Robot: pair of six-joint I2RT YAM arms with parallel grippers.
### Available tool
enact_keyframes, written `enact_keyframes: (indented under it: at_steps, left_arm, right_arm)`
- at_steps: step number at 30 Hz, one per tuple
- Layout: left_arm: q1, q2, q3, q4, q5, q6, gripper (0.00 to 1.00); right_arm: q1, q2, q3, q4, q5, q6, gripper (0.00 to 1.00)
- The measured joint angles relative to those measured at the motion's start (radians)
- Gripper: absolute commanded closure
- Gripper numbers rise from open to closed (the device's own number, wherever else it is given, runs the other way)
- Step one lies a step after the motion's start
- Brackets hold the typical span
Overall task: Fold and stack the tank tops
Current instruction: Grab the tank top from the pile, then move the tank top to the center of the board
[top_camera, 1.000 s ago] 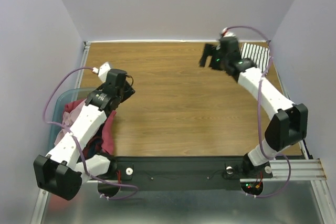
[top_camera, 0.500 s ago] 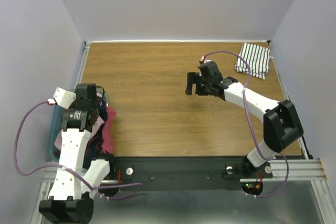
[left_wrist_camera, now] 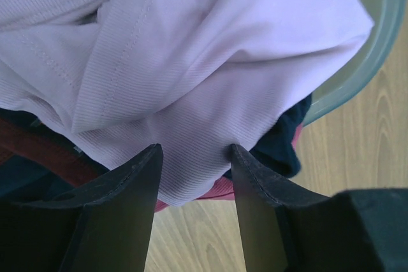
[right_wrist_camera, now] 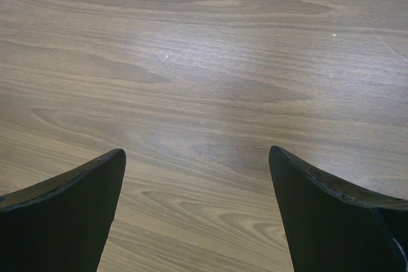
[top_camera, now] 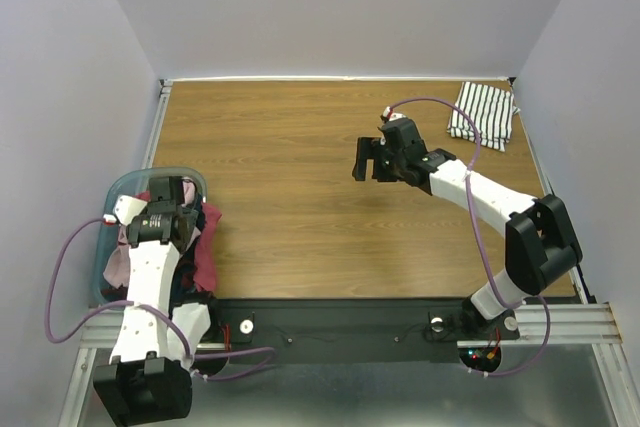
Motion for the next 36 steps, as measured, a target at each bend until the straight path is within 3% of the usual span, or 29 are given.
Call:
enact_keyframes:
  at_steps: [4,7,10,14,19,26,31,36]
  left_arm:
    - [0.002,0.018,-0.051,0.052,0.047,0.002,0.37]
    - [0.002,0.035,-0.058,0.073,0.054,0.006,0.61]
    - [0.006,0.033,-0.058,0.09,0.043,0.013,0.99]
    - [0.014,0.032,-0.036,0.085,0.025,0.028,1.0]
    - [0.019,0.031,0.097,0.044,-0.031,0.063,1.0]
    - [0.019,0.032,0.474,0.063,-0.083,0.195,1.0]
    - [0.018,0.086,0.686,0.131,-0.018,0.286,1.0]
    - [-0.123,0.182,0.842,0.183,0.016,0.335,1.0]
  right_arm:
    - [0.0,0.0,0.0,0.0,-0.002,0.0,0.0]
    - [0.0,0.0,0.0,0.0,-0.002,0.0,0.0]
    - [0.0,0.0,0.0,0.0,-0.002,0.0,0.0]
    - [0.0,0.0,0.0,0.0,-0.003,-0.001,0.0]
    - [0.0,0.0,0.0,0.0,-0.014,0.0,0.0]
    - [0.0,0.0,0.0,0.0,-0.045,0.0,0.0]
    - [0.0,-0.005,0.006,-0.001,-0.066,0.004,0.0]
    - [0.0,-0.05,0.016,-0.001,-0.048,0.022,0.0]
